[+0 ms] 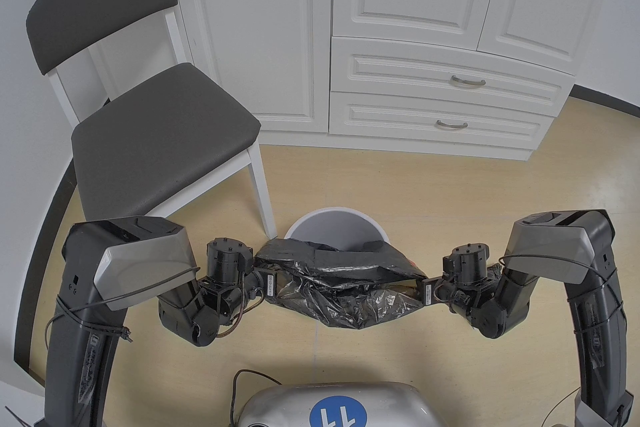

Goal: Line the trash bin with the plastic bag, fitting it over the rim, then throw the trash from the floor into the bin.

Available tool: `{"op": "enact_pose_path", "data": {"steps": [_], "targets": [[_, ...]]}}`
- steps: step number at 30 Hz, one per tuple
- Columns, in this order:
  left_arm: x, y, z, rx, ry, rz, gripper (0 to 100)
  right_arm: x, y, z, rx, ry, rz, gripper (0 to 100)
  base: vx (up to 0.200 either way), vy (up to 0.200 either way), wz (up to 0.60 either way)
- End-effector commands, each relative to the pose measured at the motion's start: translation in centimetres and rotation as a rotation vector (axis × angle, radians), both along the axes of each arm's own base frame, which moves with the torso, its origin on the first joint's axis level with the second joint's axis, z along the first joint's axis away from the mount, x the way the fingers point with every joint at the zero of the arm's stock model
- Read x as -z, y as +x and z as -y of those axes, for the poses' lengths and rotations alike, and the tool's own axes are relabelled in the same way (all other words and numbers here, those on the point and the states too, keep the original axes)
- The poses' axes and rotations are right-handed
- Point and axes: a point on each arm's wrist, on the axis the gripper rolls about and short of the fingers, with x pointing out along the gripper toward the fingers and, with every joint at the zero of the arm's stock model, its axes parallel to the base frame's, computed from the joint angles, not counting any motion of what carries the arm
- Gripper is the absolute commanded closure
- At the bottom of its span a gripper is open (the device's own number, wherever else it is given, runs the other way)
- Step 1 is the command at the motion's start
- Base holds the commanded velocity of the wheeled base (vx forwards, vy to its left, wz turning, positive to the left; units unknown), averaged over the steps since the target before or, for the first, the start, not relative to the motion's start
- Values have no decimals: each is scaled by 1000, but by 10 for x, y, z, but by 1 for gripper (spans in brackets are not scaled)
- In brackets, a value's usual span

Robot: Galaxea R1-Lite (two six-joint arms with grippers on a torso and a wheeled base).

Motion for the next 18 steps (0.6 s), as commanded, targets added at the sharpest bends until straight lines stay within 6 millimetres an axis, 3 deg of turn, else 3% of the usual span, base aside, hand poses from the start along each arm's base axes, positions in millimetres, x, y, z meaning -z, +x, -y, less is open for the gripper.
{"op": "enact_pose_path", "data": {"steps": [1,6,10,18], "targets": [[-26,-16,-3,29,-9,12,100,-36,-20,11,-74,53,-1,0,0,0,0],[-47,-31,-3,105,-43,14,100,-63,-38,41,-261,209,-23,0,0,0,0],[-45,-28,-4,101,-46,14,100,-66,-38,60,-298,264,-31,0,0,0,0],[-22,-10,-19,50,-37,-19,100,-59,-41,93,-385,382,-76,0,0,0,0]]}}
